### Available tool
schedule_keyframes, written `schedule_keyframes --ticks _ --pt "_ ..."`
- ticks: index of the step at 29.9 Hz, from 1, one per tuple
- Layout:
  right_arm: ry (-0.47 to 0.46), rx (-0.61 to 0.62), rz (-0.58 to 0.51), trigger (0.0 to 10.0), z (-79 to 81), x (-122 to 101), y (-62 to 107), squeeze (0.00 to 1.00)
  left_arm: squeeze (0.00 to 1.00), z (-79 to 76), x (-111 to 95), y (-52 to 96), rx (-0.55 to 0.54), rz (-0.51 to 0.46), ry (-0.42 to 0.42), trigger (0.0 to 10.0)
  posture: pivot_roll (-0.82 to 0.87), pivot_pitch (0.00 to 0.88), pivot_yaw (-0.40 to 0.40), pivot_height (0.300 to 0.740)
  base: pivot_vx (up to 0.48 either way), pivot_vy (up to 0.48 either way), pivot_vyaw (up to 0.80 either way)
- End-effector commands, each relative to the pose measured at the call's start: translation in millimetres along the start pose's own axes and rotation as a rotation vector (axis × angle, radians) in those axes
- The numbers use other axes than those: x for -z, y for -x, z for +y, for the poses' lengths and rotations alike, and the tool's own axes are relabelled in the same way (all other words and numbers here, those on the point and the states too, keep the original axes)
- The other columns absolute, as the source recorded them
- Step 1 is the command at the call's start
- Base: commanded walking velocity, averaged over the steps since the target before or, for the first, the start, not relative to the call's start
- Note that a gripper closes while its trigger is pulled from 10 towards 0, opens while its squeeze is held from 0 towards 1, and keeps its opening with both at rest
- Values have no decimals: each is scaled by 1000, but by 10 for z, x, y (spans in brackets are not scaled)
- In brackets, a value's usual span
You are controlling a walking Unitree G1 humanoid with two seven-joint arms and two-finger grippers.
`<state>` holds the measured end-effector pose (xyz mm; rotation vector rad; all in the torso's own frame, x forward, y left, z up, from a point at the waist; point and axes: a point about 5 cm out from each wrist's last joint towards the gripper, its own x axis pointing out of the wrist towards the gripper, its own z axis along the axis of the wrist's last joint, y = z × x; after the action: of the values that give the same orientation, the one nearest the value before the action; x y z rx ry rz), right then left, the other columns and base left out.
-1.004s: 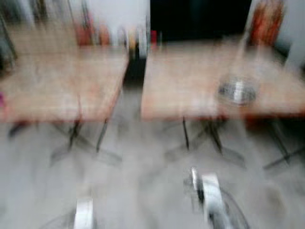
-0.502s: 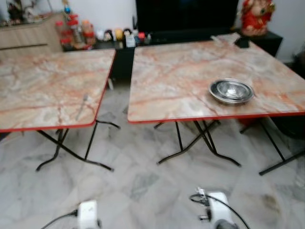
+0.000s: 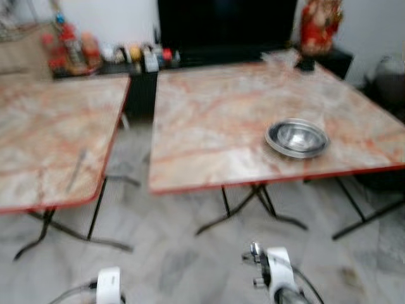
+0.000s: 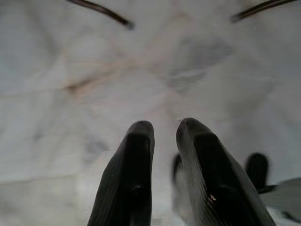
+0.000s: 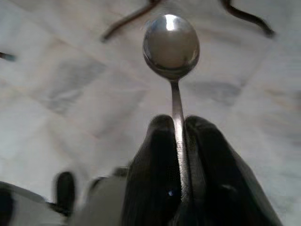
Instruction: Setting the table
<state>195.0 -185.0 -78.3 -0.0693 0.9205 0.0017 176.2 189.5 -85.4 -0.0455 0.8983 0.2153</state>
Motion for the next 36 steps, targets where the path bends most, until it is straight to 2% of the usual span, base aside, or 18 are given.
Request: schedule_keyframes --ticks 1,12,17,36 --pt "-7 -27 -25 10000 109 -81 -19 0 0 140 -21 -4 -31 -7 -4 10000 -7 0 8 709 0 0 0" --pt "-6 -30 -22 10000 117 -72 -17 0 0 146 -18 -5 -42 0 -36 10000 -13 0 11 709 0 0 0" --pt "3 -41 -20 10000 126 -67 -17 0 0 200 6 2 -63 7 -46 10000 -14 0 8 709 0 -316 0" --pt "19 -55 -18 10000 155 -53 -15 0 0 198 17 4 -55 10 -60 10000 -17 0 10 709 0 -313 0"
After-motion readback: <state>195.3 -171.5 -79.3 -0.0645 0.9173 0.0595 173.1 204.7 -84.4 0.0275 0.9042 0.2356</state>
